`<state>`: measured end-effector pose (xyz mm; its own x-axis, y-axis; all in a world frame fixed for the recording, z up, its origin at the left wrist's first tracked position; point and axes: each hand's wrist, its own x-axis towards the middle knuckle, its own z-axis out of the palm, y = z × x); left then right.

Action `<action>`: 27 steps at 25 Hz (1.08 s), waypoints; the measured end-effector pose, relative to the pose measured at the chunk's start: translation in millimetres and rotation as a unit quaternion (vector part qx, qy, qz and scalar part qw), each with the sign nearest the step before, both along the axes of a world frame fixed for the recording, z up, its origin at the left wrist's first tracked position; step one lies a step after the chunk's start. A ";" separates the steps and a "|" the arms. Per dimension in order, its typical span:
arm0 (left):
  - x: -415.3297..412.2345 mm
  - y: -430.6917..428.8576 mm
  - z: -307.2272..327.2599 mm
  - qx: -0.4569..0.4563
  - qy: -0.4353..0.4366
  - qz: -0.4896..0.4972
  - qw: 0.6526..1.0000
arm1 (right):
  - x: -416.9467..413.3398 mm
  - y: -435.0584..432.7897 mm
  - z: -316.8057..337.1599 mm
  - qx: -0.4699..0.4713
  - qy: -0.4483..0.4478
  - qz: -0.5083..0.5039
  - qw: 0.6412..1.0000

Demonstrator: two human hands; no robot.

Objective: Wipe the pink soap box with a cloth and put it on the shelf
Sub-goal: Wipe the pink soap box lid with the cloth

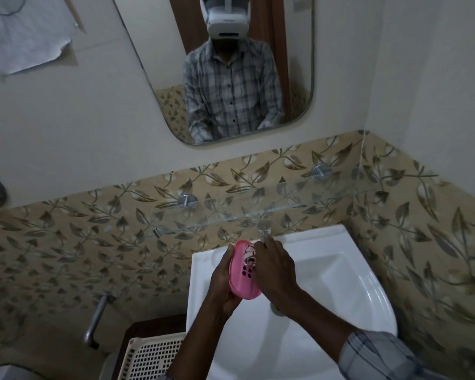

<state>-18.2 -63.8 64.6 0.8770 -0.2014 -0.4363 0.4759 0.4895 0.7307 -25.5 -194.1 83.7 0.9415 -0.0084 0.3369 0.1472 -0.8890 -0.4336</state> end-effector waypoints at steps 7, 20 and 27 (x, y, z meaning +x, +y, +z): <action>2.8 0.1 -10.8 0.082 -0.023 0.040 0.996 | 1.8 -18.5 13.2 0.451 0.335 -0.033 0.827; 9.6 5.5 10.3 -0.007 0.086 -0.123 0.989 | -14.0 -65.2 -34.6 0.052 -0.213 0.427 0.877; 12.1 23.3 16.1 -0.029 0.090 -0.149 0.984 | 5.3 -53.2 -34.8 0.004 -0.254 0.395 0.883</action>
